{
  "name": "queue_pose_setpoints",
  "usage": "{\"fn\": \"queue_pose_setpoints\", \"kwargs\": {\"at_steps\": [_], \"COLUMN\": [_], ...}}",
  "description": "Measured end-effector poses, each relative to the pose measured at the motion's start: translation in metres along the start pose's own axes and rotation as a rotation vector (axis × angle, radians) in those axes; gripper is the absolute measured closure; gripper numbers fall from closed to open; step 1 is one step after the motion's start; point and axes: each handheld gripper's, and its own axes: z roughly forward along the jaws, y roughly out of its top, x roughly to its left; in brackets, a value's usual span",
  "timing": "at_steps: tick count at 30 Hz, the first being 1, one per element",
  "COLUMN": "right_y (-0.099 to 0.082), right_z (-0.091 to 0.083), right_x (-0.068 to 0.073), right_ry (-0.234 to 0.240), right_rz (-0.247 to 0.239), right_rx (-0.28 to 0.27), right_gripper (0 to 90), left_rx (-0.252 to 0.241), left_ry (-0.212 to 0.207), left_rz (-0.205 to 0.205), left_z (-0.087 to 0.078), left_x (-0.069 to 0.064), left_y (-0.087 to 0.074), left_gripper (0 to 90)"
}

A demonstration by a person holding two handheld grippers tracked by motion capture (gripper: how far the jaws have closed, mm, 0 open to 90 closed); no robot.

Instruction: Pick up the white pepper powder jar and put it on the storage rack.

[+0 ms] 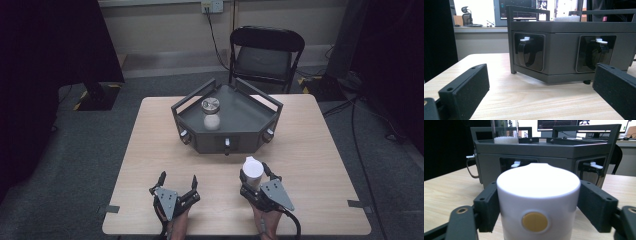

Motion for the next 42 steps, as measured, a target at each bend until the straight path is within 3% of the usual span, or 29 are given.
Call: {"fn": "queue_pose_setpoints", "kwargs": {"at_steps": [21,42], "right_y": [0.001,0.028], "right_z": [0.000,0.001], "right_x": [-0.006,-0.018], "right_ry": [0.032,0.128], "right_rz": [0.012,-0.051], "right_rx": [0.009,0.038], "right_gripper": [30.3,30.4], "left_rx": [0.000,0.000], "left_ry": [0.000,0.002], "left_rz": [0.000,0.000], "left_z": [0.000,0.000], "left_x": [0.000,0.000], "left_y": [0.000,0.000], "left_gripper": [0.2,0.3]}}
